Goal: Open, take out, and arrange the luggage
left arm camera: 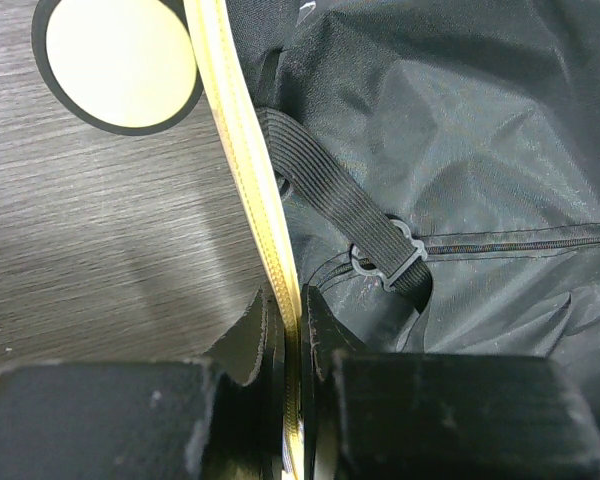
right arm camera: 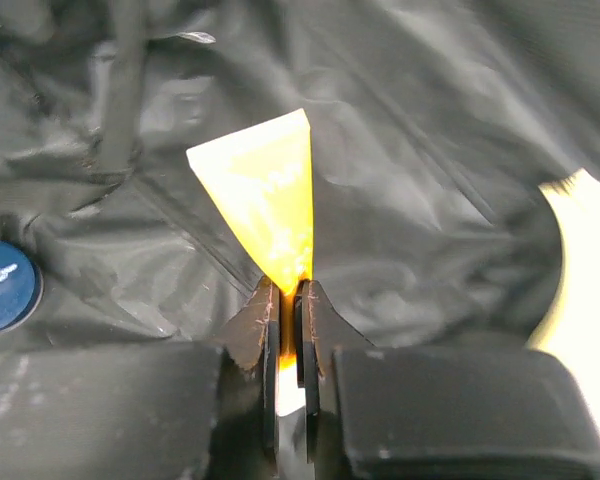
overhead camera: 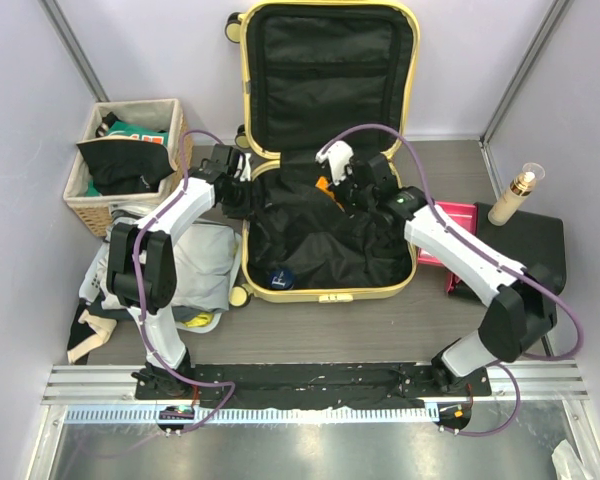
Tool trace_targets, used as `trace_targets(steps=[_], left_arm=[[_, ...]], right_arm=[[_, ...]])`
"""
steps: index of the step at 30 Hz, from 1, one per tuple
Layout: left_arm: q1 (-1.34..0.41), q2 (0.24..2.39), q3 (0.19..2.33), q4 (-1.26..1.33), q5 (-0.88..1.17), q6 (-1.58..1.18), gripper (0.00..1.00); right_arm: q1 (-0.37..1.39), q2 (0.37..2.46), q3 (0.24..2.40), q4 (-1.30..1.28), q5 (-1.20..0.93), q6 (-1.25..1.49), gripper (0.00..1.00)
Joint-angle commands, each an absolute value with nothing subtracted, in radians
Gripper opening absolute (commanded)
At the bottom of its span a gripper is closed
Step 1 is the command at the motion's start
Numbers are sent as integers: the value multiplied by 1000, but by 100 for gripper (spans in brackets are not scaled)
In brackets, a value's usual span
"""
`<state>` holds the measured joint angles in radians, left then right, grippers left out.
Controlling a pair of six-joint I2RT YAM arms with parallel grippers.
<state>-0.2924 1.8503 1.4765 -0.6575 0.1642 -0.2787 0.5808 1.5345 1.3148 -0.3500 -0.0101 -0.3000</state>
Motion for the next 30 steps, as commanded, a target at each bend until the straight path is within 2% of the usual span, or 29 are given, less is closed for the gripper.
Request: trace_targets(steps=[1,4,6,8,12,17,27,30], left_arm=[[-325,1824,1543,-641,295,-224,0],[-325,1825,1545,-641,301,-227,0],[-325,1822,1545,-643,307,-227,0],[-325,1821,1543,-640,310,-229,0],[-327,1815,1543,-640,314,-230,0],[-331,1807,1543,-637,310,-230,0],[-337,1802,1543,-640,308,-229,0],[-337,1805,1543,-640,310,-229,0]], right_arm=[[578,1456,1448,-535,341,-114,5],[572,1456,1544,-728,611,50,5],[532,1457,1578,-820,650,147,3],[488,1434,1566,-888,649,196,1],[289,1405,1488,-936,563,345,1],[272,1393,1401,-957,696,394,1],[216,1416,1304,-962,782,400,3],[203,1431,1293,-950,756,396,11]])
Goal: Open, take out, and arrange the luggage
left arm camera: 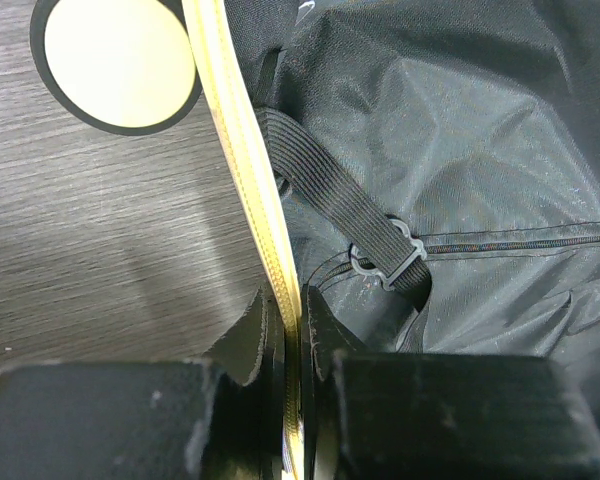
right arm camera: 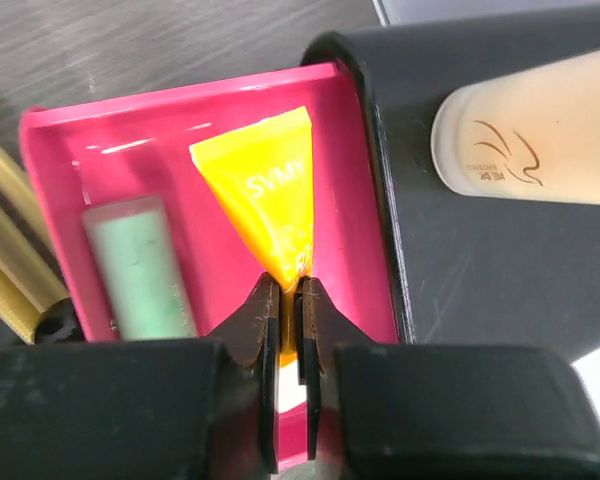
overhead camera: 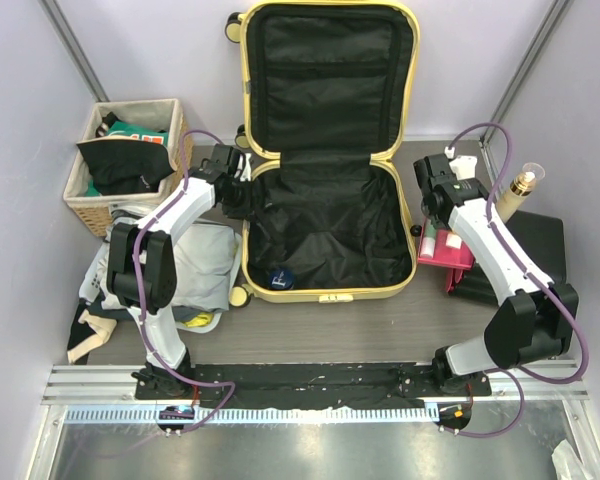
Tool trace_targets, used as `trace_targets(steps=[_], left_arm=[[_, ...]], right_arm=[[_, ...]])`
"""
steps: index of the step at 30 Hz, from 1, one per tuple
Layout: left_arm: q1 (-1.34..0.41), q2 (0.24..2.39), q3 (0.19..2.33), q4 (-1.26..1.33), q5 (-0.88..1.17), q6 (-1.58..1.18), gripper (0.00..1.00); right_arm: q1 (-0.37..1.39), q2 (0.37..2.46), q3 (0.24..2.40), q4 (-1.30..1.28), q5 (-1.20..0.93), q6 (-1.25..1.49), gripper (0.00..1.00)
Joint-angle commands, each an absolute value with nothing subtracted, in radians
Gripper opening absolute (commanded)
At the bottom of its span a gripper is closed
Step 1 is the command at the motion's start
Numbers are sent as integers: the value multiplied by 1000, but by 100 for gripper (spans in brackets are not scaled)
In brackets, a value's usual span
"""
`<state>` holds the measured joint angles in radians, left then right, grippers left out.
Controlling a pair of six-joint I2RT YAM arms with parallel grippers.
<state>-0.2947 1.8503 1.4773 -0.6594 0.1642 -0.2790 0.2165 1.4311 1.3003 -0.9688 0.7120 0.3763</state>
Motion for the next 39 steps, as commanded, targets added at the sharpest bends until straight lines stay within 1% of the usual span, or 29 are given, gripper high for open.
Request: trace_targets(steps=[1,2,4,5,7,9,12,17,19,20,21,25,28,34,39], left_arm=[[-339,1805,1545,-641,311,-229,0],[-339,1804,1545,-640,310,-227,0],[-341,1806,1548,-643,307,-226,0],[-341,1804,1546,-644,305,-224,0],[-339,1804,1548,-644,304,-224,0],[-342,1804,1546,-644,307,-225,0],[-344,1809,1548,-643,308,-225,0],[-347,1812,1548,-646,308,-225,0],[-348,1810,1549,-644,308,-225,0],[-348,1810,1549,-646,308,-225,0],[-348,1812,1549,-646,307,-227,0],[-351,1810,1548,-646,308,-225,0],[-356,1809,1549,-646,308,-227,0],[-360,1801,1551,-646,310,-227,0],[-364,1799,1551,-646,311,-227,0]], right_arm=[[202,1439,1293,-948,740,393,42],[202,1453,1295,-948,732,391,46],[201,1465,1305,-960,733,390,58],[202,1468,1310,-965,730,388,62],[202,1463,1327,-973,723,393,67],[204,1438,1350,-965,707,399,69],[210,1387,1362,-902,632,394,68],[320,1250,1336,-757,630,361,65],[354,1226,1309,-686,582,353,63],[359,1224,1301,-671,554,359,61],[364,1227,1286,-649,481,367,58],[380,1275,1243,-617,330,431,58],[380,1296,1198,-577,288,472,58],[380,1380,1218,-673,376,482,58],[367,1433,1233,-773,523,463,60]])
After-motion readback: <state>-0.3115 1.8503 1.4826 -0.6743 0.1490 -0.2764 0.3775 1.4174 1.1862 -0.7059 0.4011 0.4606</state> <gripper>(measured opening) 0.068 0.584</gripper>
